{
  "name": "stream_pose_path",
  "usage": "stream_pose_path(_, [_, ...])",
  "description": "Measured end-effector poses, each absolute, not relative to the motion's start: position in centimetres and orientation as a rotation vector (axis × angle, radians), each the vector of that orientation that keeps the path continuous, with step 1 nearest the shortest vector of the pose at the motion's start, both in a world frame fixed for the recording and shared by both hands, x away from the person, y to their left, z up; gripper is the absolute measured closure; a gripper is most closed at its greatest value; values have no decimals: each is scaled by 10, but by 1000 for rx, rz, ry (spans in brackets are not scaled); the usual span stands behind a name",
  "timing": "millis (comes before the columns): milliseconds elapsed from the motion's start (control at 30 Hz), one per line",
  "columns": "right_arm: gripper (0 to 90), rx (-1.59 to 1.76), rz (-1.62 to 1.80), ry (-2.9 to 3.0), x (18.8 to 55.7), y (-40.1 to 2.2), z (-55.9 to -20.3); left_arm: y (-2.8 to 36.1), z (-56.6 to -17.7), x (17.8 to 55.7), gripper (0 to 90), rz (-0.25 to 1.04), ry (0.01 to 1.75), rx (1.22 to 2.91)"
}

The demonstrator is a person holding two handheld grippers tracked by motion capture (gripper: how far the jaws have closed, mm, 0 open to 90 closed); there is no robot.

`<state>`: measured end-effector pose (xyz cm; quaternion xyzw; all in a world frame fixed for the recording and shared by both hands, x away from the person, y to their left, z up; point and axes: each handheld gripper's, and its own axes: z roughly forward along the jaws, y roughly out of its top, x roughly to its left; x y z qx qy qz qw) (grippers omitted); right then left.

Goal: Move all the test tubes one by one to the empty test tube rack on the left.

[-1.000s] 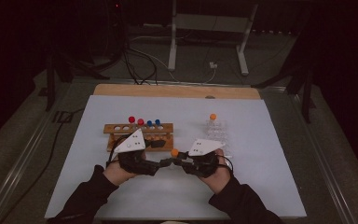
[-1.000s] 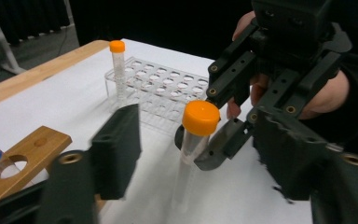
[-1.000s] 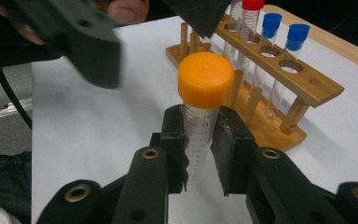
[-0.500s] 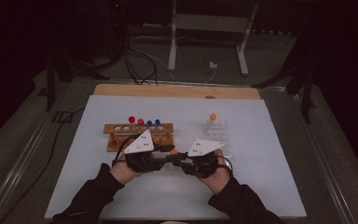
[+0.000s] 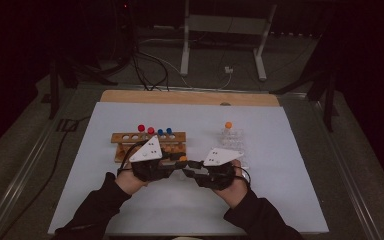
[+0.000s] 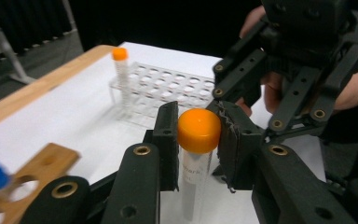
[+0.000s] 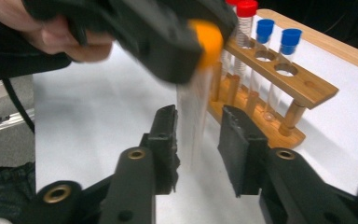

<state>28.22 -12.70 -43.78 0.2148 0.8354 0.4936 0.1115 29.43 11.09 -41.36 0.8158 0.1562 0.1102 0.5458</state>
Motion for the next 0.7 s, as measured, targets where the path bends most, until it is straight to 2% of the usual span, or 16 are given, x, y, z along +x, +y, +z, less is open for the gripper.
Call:
stream_pose_path(133, [572,661,1455,2447,284,-130,-437,124,-405,298,716,309,408,1924])
stream_pose_path(333, [399,695,1483,2416,286,-134,-435,145,-392,303,716,381,473,1898])
stream_pose_path(567, [154,718,1483,2400,288,-135,-433,165,-387,310,716,453,554,1886])
stream_pose_path(700, [96,754,1484,2375,288,-137,-432,179,-385,314,716,496,603,1873])
